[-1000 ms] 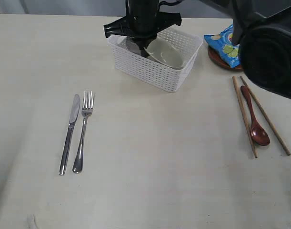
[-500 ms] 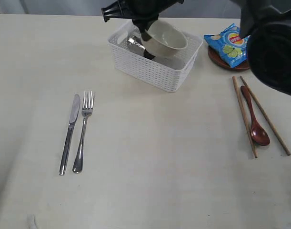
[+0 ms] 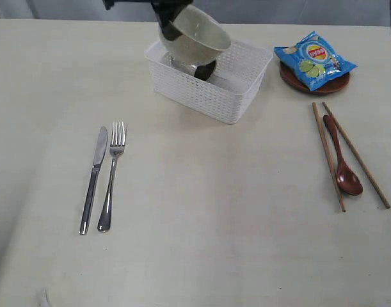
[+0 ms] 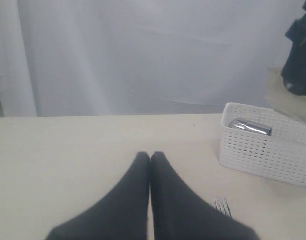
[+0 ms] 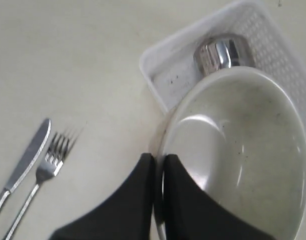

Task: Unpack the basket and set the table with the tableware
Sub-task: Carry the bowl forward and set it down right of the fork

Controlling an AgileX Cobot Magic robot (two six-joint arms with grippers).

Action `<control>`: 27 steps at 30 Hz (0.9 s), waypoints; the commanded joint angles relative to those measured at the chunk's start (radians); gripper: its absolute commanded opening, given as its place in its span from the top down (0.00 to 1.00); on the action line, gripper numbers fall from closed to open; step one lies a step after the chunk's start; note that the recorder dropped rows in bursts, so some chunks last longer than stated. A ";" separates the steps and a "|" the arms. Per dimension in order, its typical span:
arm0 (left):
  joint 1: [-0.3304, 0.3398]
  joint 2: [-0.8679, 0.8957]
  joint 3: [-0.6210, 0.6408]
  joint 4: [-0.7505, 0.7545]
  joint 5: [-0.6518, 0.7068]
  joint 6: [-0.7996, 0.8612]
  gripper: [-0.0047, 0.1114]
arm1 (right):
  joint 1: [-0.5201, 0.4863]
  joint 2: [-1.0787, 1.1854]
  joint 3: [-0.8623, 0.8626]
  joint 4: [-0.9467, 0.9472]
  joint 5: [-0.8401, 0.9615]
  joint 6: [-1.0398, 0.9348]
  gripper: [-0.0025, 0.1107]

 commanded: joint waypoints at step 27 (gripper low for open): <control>-0.002 -0.004 0.003 -0.010 -0.008 0.001 0.96 | 0.364 -0.334 1.060 0.101 -0.611 -0.206 0.98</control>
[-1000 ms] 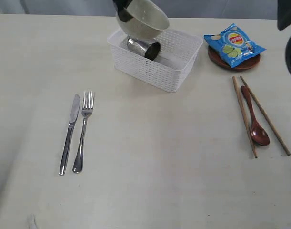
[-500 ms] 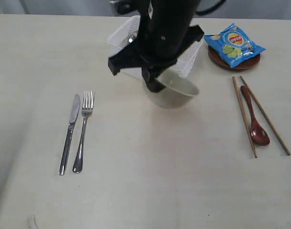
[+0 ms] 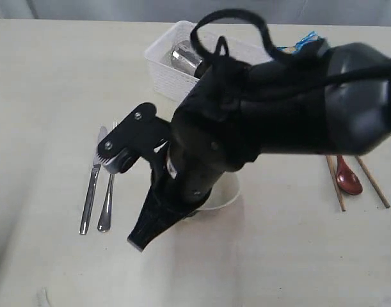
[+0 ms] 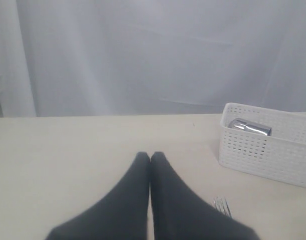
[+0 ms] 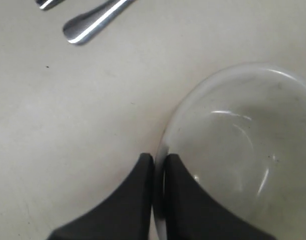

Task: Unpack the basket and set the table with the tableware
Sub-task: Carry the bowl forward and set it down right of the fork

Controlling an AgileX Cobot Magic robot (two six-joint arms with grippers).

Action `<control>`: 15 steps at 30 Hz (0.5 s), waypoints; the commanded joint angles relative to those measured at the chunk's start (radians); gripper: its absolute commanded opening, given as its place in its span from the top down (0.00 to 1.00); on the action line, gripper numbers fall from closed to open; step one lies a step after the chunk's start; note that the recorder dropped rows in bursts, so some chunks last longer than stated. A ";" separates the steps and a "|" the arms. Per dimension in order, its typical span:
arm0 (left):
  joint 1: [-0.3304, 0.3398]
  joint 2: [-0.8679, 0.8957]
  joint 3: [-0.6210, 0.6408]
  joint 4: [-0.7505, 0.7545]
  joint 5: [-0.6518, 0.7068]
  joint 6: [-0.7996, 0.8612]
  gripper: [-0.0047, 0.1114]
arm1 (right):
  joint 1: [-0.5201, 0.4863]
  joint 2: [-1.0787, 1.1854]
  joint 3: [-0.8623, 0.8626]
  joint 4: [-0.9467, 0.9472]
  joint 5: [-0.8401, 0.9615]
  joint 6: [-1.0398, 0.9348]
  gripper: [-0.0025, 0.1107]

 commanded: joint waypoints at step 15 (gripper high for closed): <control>-0.002 -0.004 0.003 -0.008 -0.008 0.001 0.96 | 0.084 0.066 0.007 -0.015 -0.016 0.052 0.67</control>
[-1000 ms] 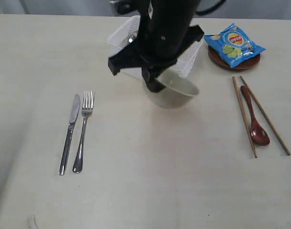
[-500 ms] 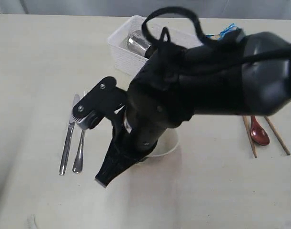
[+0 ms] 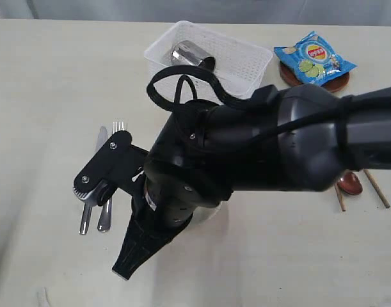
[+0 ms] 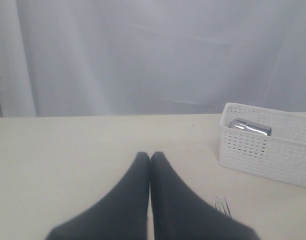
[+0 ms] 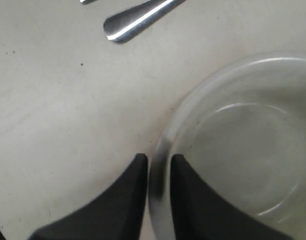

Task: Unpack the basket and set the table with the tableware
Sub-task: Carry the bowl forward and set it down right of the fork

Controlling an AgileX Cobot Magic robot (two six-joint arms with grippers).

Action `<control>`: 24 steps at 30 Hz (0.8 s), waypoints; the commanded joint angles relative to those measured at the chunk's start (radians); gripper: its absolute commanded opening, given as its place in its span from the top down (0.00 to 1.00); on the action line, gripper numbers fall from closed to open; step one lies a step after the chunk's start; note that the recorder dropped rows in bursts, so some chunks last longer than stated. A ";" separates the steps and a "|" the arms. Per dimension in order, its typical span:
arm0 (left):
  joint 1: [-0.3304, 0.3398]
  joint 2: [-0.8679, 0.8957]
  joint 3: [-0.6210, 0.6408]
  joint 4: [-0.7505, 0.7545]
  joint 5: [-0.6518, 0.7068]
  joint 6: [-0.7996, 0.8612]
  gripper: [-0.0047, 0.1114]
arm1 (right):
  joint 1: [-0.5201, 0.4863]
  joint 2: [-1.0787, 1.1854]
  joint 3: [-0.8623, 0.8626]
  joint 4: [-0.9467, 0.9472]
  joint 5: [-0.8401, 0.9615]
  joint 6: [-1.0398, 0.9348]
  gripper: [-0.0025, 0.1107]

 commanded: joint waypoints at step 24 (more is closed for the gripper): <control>-0.002 -0.004 0.003 -0.008 -0.008 0.001 0.96 | -0.284 -0.264 -0.181 -0.460 0.022 0.460 0.98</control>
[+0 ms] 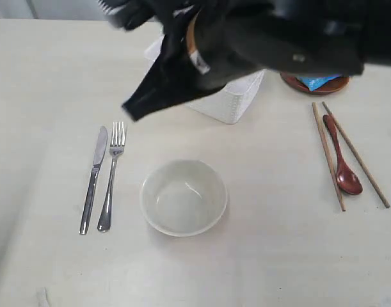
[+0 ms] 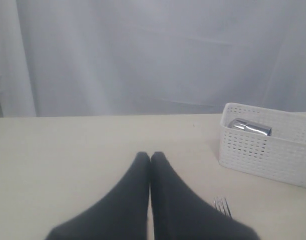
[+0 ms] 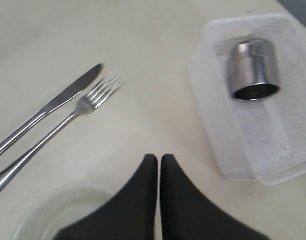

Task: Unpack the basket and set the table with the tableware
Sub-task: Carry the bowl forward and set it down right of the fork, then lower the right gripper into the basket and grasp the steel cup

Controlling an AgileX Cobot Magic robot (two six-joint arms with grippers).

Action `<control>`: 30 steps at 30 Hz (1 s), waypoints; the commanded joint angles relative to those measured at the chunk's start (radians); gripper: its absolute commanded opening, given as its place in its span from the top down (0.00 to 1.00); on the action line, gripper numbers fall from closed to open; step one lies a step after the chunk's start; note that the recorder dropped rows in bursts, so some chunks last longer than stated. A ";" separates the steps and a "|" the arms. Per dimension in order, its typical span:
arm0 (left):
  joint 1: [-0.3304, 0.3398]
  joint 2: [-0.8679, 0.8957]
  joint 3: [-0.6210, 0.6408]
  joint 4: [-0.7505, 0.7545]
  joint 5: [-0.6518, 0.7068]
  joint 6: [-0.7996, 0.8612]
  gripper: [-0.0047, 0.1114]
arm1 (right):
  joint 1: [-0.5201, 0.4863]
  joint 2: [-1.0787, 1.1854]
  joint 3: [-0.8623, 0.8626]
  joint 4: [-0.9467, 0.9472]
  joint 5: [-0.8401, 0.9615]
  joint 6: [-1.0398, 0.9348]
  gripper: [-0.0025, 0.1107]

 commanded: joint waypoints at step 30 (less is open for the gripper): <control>-0.002 -0.004 0.003 -0.008 -0.008 0.001 0.96 | -0.522 0.606 -0.433 0.983 -0.296 -0.179 0.55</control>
